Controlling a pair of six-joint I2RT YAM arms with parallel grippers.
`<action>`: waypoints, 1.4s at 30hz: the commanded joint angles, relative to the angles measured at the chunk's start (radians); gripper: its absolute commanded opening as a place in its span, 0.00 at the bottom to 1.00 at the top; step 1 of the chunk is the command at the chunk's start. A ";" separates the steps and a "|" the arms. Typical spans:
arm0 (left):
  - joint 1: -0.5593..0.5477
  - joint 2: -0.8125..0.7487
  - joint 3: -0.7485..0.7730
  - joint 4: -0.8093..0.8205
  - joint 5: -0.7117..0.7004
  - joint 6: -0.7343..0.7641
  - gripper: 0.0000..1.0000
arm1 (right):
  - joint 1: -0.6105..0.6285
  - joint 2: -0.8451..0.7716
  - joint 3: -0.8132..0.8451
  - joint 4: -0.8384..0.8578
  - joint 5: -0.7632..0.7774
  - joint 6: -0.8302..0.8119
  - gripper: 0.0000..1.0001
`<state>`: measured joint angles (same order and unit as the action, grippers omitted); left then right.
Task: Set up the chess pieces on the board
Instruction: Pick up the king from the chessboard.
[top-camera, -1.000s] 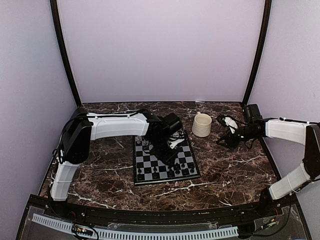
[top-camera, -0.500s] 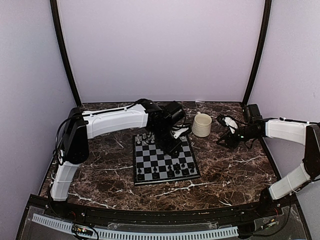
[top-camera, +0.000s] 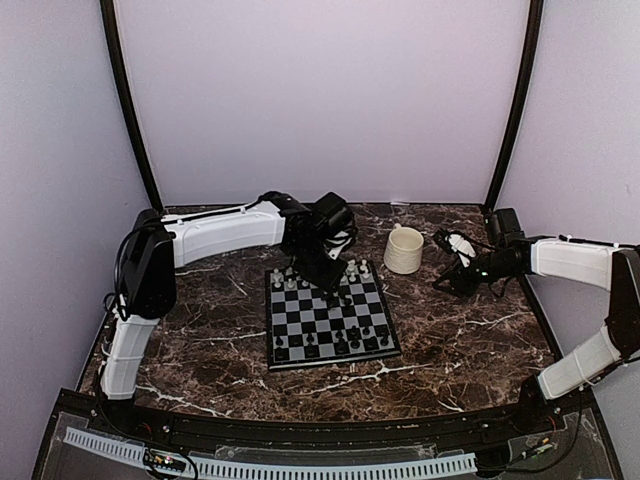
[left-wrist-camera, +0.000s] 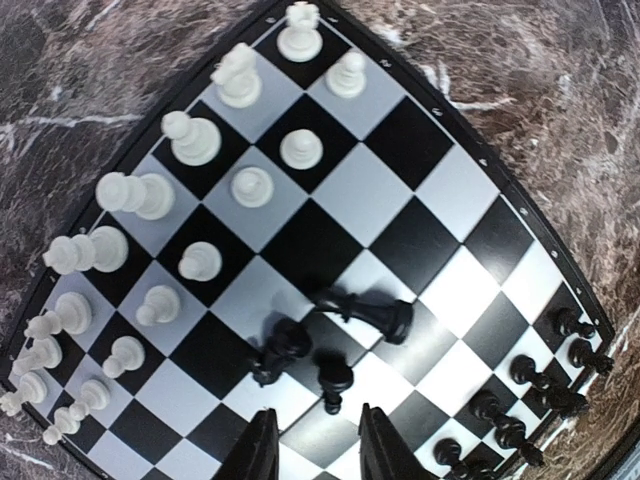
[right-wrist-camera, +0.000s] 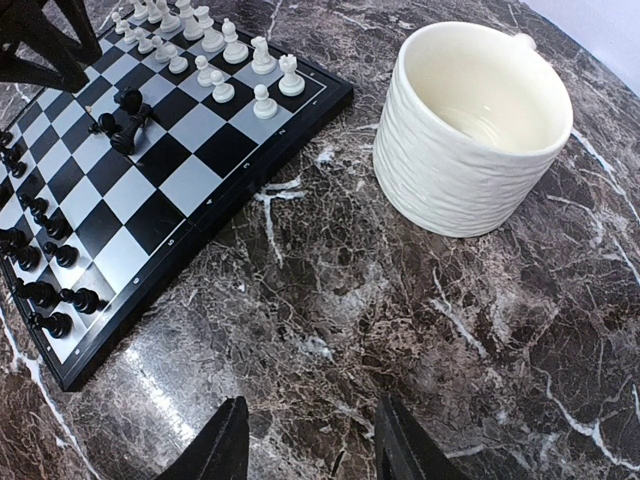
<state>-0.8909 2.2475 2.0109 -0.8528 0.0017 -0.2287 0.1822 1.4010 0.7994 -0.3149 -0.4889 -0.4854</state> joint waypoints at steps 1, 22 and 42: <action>0.004 -0.016 -0.028 0.021 -0.006 -0.014 0.31 | -0.005 0.004 -0.009 0.007 0.006 -0.006 0.44; 0.012 0.017 -0.059 0.159 0.108 -0.091 0.34 | -0.004 0.009 -0.009 0.007 0.010 -0.007 0.44; 0.013 0.180 0.127 0.057 0.150 -0.124 0.36 | -0.004 0.007 -0.009 0.008 0.012 -0.006 0.44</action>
<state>-0.8791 2.4100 2.0960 -0.7395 0.1406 -0.3561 0.1822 1.4048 0.7990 -0.3149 -0.4747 -0.4885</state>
